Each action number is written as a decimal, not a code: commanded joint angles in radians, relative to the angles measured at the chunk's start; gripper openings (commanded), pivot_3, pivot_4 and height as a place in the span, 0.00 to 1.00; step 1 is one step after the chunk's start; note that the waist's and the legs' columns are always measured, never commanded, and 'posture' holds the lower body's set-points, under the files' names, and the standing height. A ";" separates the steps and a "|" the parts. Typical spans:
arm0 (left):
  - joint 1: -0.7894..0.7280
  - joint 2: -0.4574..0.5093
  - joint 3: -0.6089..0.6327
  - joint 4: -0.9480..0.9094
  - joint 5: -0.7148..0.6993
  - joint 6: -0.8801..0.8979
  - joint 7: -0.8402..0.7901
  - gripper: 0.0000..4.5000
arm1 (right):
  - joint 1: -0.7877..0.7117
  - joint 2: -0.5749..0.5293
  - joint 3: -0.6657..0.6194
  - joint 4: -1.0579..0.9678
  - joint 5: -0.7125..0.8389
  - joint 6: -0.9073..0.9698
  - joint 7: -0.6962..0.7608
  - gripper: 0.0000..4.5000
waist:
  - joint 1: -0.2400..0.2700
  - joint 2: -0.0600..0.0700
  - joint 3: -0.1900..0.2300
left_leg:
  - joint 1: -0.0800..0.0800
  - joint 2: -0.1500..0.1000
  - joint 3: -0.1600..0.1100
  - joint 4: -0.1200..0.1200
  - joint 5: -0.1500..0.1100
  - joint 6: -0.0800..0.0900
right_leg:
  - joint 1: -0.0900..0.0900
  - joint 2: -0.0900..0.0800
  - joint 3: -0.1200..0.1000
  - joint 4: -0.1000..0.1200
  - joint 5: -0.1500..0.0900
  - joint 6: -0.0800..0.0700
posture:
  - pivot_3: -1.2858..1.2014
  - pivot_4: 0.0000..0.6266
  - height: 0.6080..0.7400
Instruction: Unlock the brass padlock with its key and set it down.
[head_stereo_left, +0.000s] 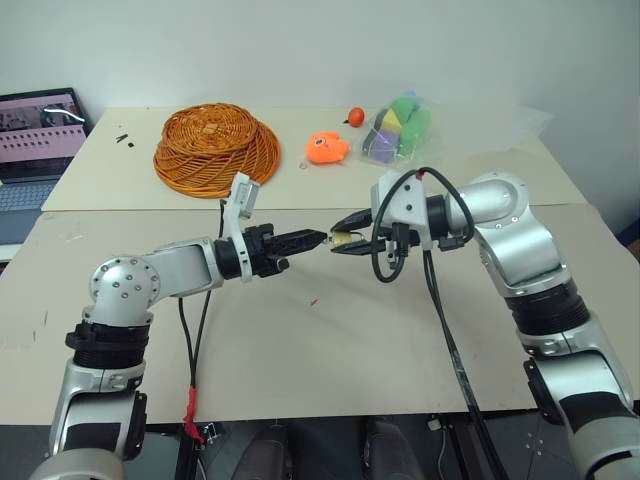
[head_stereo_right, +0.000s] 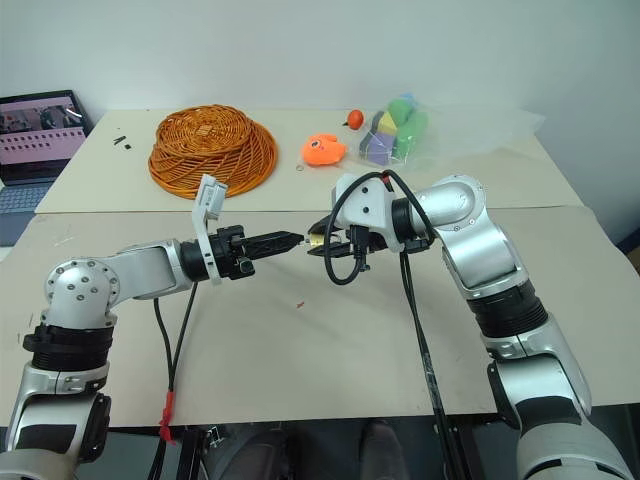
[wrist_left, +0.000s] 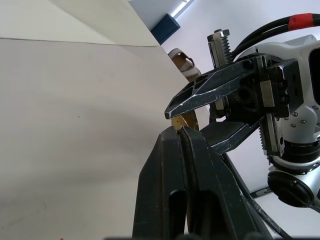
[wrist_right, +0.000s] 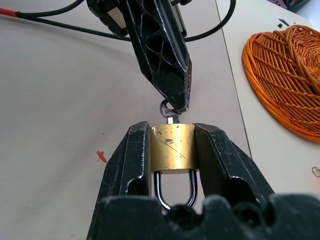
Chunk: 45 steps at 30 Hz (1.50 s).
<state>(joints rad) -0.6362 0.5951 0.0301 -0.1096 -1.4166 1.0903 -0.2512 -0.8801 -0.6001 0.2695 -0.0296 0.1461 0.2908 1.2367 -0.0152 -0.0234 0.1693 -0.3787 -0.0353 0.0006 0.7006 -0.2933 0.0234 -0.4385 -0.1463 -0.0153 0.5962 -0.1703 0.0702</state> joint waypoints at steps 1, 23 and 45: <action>0.000 0.016 -0.018 -0.044 0.103 -0.001 -0.062 0.00 | -0.031 -0.016 -0.048 -0.039 0.011 -0.007 -0.021 0.20 | 0.000 0.000 0.000 | 0.000 0.000 0.000 0.000 0.000 0.000 | 0.000 0.000 0.000 0.000 0.000 0.000 | 0.52 0.24 0.99; 0.027 0.046 -0.076 -0.217 0.511 -0.193 -0.397 0.00 | -0.035 -0.013 -0.043 -0.030 0.007 -0.009 -0.020 0.20 | 0.000 0.000 0.000 | -0.002 0.000 0.000 0.000 -0.001 0.001 | 0.000 0.000 -0.001 0.000 0.000 0.000 | 0.52 0.24 0.99; -0.005 -0.145 0.147 -0.032 0.275 0.229 -0.131 0.60 | -0.043 -0.017 -0.034 -0.021 0.009 -0.014 -0.019 0.20 | -0.001 0.000 0.000 | -0.002 0.000 -0.001 0.002 -0.001 0.002 | 0.000 0.000 -0.001 0.001 0.000 0.000 | 0.52 0.24 0.99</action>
<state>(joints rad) -0.6295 0.4633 0.1532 -0.1368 -1.0894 1.2849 -0.3959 -0.8870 -0.6088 0.2854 -0.0124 0.1400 0.2925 1.2305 -0.0159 -0.0236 0.1694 -0.3812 -0.0352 -0.0002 0.7031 -0.2944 0.0254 -0.4390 -0.1465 -0.0163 0.5978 -0.1701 0.0706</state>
